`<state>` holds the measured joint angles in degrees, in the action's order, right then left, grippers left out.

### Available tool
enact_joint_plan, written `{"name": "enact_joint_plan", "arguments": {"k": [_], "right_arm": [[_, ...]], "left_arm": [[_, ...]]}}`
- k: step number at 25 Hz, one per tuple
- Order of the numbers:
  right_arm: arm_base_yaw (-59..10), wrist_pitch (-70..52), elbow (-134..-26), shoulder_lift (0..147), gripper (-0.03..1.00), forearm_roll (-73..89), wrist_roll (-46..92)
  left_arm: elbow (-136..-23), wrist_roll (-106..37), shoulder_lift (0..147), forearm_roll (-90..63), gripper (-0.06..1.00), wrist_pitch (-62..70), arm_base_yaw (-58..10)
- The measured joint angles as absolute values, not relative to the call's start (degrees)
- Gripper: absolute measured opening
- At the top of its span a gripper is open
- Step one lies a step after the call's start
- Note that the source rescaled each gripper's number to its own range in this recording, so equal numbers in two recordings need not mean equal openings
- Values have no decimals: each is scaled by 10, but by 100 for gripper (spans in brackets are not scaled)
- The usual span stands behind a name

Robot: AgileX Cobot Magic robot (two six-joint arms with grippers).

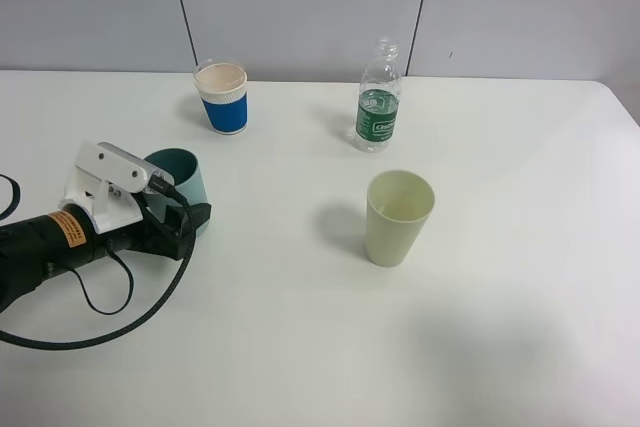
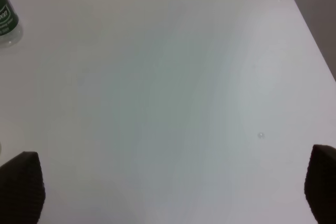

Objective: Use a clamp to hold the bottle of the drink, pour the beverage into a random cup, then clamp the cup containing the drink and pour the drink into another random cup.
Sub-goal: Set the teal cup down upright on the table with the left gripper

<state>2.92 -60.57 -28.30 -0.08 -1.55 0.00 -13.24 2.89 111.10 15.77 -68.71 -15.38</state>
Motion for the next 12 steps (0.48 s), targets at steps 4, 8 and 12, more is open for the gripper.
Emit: {"name": "enact_joint_plan", "arguments": {"k": [4, 8, 12], "right_arm": [[29, -606, -283, -1, 99, -15, 0], [29, -606, -283, -1, 99, -15, 0], [29, -606, -283, -1, 99, -15, 0]], "left_arm": [[-132, 29, 1111, 158, 9, -687, -154], [-132, 29, 1111, 157, 65, -688, -154], [-132, 29, 1111, 157, 79, -691, -154]]}}
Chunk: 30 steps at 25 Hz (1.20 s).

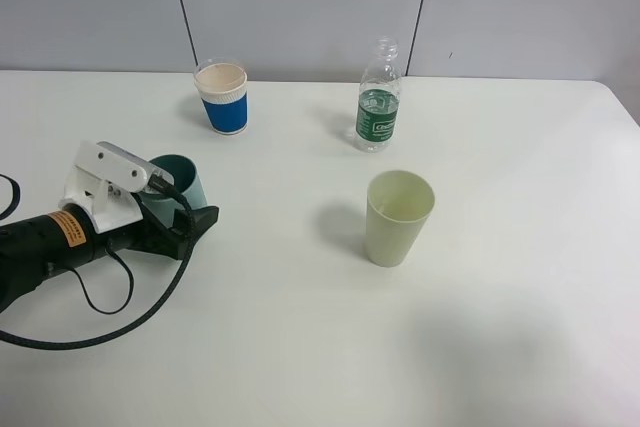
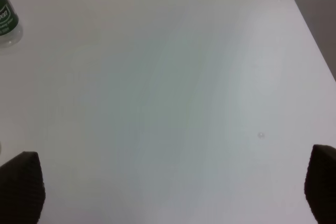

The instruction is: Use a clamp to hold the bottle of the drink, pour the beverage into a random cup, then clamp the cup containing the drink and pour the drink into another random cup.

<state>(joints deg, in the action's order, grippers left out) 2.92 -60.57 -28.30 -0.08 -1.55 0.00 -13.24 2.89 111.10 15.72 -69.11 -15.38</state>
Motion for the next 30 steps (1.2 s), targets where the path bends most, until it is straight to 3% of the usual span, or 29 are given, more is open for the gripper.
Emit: {"name": "enact_joint_plan", "arguments": {"k": [16, 20, 30], "right_arm": [[29, -606, -283, -1, 99, -15, 0], [29, -606, -283, -1, 99, -15, 0], [29, -606, -283, -1, 99, -15, 0]], "left_arm": [[-40, 56, 1035, 154, 80, -692, -154], [-6, 128, 960, 136, 94, -692, -154], [1, 155, 781, 100, 98, -676, -154]]}}
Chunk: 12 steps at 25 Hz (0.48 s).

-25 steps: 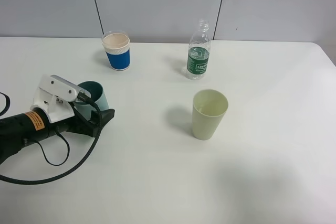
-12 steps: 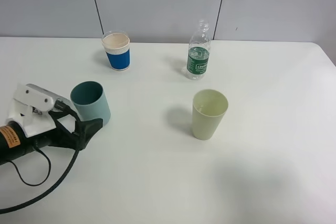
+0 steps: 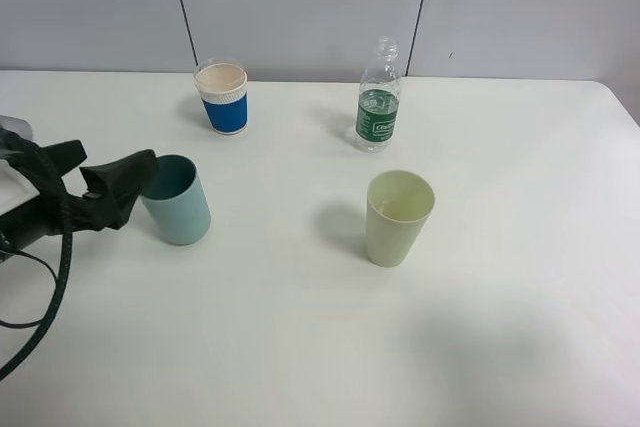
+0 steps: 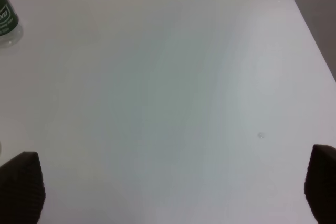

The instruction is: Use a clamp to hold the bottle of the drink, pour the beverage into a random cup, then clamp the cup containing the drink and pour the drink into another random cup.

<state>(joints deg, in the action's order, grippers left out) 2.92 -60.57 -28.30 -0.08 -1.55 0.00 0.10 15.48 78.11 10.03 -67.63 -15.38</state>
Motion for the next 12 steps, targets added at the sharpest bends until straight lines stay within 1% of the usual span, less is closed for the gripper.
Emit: {"name": "enact_joint_plan", "arguments": {"k": [7, 12], "right_arm": [[29, -606, -283, -1, 99, -15, 0], [29, -606, -283, -1, 99, -15, 0]], "left_arm": [[3, 148, 663, 76, 98, -691, -154], [-7, 136, 615, 71, 98, -690, -154]]}}
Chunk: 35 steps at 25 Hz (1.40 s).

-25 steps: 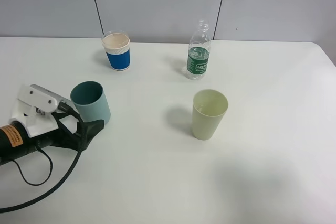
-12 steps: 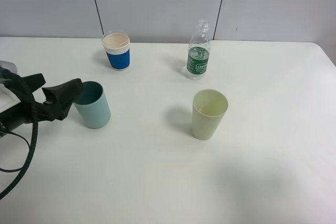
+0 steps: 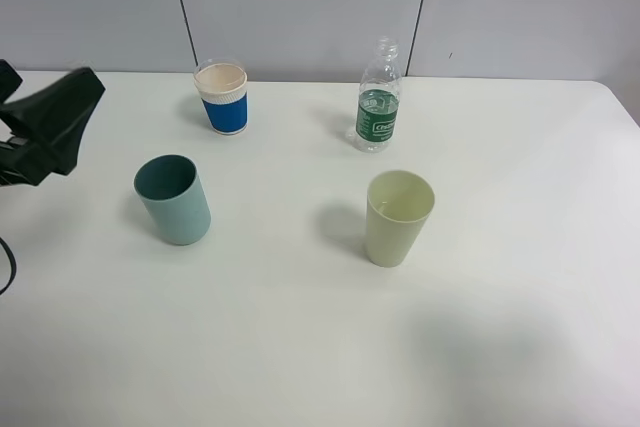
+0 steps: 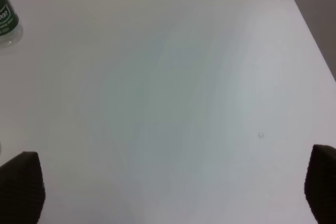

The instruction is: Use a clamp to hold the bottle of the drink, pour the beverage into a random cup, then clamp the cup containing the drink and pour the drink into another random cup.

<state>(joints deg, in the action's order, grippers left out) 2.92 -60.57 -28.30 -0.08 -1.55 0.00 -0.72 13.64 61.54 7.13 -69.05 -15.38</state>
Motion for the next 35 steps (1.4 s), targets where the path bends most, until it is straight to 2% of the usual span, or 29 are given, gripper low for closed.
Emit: {"name": "enact_joint_plan", "arguments": {"k": [5, 14, 18, 23, 29, 35], "right_arm": [[29, -606, -283, -1, 99, -15, 0], [29, -606, -283, -1, 99, -15, 0], [29, -606, -283, -1, 99, -15, 0], [29, -606, -283, -1, 99, -15, 0], [29, -606, -283, -1, 99, -15, 0], [29, -606, -283, -1, 99, -15, 0]], "left_arm": [[-64, 152, 557, 91, 98, -585, -154], [-198, 219, 376, 230, 98, -139, -154], [-240, 226, 288, 244, 98, 20, -154], [-281, 220, 203, 200, 98, 197, -154], [-358, 150, 127, 154, 98, 441, -154], [-375, 76, 70, 103, 98, 595, -146]]}}
